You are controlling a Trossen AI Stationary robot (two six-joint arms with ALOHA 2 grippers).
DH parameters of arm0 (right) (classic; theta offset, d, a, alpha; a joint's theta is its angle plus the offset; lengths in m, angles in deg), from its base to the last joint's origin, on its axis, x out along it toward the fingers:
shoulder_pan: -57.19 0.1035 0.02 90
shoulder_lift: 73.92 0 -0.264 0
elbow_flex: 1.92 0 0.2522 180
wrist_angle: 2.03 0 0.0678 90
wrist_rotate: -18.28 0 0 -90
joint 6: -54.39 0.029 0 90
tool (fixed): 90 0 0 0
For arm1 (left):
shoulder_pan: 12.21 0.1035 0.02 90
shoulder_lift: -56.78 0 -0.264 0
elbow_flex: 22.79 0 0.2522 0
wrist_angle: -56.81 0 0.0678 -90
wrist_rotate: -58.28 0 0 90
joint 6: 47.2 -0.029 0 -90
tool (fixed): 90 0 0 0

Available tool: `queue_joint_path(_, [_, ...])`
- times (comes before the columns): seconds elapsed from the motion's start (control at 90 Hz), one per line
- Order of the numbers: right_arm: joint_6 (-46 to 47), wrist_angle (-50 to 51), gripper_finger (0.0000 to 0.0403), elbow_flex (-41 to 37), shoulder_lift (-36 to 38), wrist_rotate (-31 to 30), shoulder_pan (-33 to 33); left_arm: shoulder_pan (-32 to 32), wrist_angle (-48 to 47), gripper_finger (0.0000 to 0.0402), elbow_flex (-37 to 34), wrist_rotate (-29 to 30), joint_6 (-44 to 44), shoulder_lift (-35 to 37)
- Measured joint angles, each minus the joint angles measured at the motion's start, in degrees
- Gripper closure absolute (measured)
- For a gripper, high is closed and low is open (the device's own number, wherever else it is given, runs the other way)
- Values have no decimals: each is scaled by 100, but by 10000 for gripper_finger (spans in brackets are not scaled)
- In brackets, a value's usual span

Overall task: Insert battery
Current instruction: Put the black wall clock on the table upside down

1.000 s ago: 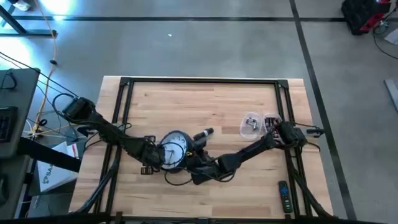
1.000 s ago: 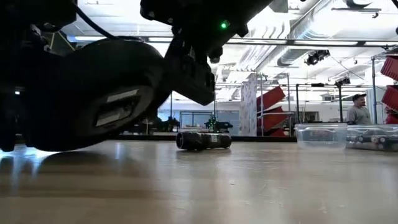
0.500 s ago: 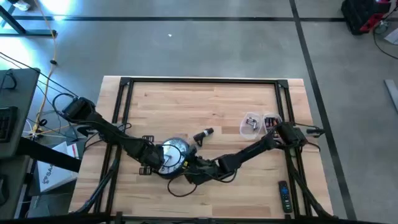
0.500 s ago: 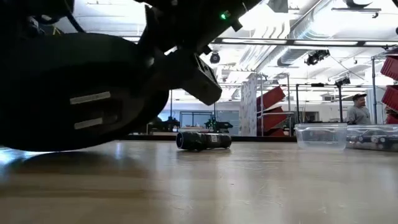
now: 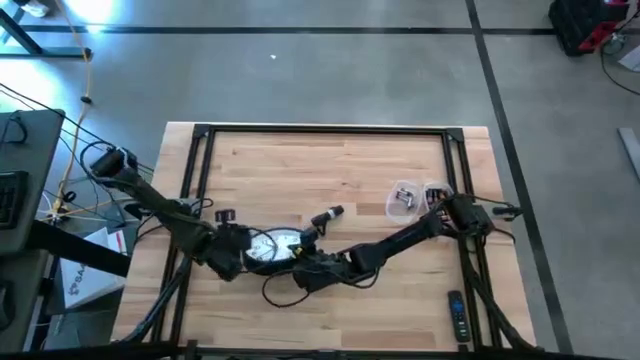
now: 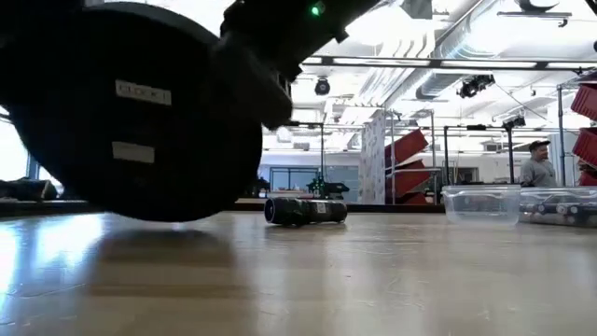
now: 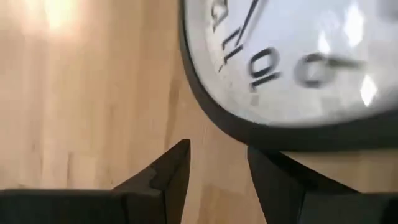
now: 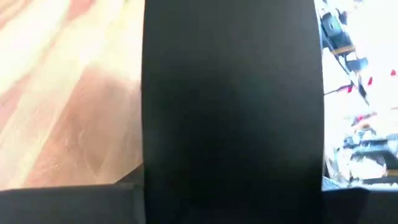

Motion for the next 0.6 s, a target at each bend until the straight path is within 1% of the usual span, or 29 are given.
queue_joint_path(0.067, [466, 108, 276, 0, 192, 9, -114, -280, -76, 259, 16, 289, 310, 242])
queue_joint_path(0.156, [1198, 612, 270, 7, 567, 2, -385, -675, -8, 259, 57, 749, 651, 519])
queue_joint_path(0.211, [1696, 964, 270, 9, 764, 186, -605, -879, -23, 259, 52, 958, 825, 627])
queue_joint_path(0.278, [2294, 1343, 271, 9, 934, 652, -904, -1081, -12, 259, 50, 1200, 969, 673])
queue_joint_path(0.333, [2736, 1428, 272, 7, 1000, 1196, -1181, -1214, -17, 259, 50, 1336, 1037, 669])
queue_joint_path(0.456, [3398, 1310, 272, 7, 972, 2406, -1770, -1353, -3, 259, 45, 1618, 1076, 522])
queue_joint_path(0.6, [3850, 931, 272, 4, 725, 3369, -2250, -1432, 2, 259, 42, 1737, 1090, 182])
